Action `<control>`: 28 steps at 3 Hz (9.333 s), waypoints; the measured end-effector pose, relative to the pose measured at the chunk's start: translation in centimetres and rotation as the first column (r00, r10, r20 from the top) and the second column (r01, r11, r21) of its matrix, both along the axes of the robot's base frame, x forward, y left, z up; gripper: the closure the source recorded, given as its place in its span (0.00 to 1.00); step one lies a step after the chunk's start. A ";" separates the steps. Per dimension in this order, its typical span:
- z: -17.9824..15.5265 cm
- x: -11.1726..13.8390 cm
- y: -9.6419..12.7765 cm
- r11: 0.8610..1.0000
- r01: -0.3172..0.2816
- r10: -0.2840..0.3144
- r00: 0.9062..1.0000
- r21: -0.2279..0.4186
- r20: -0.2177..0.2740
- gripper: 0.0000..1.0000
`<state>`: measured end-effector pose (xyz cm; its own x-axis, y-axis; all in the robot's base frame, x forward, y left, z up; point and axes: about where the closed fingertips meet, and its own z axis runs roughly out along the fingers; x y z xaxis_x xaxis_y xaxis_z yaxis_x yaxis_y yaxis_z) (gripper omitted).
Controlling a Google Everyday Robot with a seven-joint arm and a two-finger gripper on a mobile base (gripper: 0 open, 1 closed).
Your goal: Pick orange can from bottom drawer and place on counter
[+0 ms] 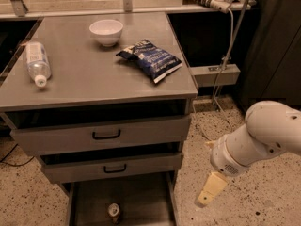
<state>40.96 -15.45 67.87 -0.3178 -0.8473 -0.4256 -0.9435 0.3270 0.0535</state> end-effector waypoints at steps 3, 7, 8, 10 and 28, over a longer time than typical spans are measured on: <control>-9.7 -1.2 1.4 0.990 0.027 -0.016 0.997 0.138 -0.080 0.00; -24.7 -1.9 4.4 0.896 0.156 -0.115 0.986 0.417 -0.122 0.00; -28.8 -2.0 5.5 0.854 0.181 -0.118 0.980 0.488 -0.158 0.00; -30.6 -2.6 6.5 0.835 0.194 -0.116 0.977 0.515 -0.180 0.00; -49.6 4.4 33.5 0.693 -0.227 0.113 0.972 0.685 0.208 0.00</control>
Offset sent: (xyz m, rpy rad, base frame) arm -0.0159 0.0083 -0.1007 0.1485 0.1236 -0.0308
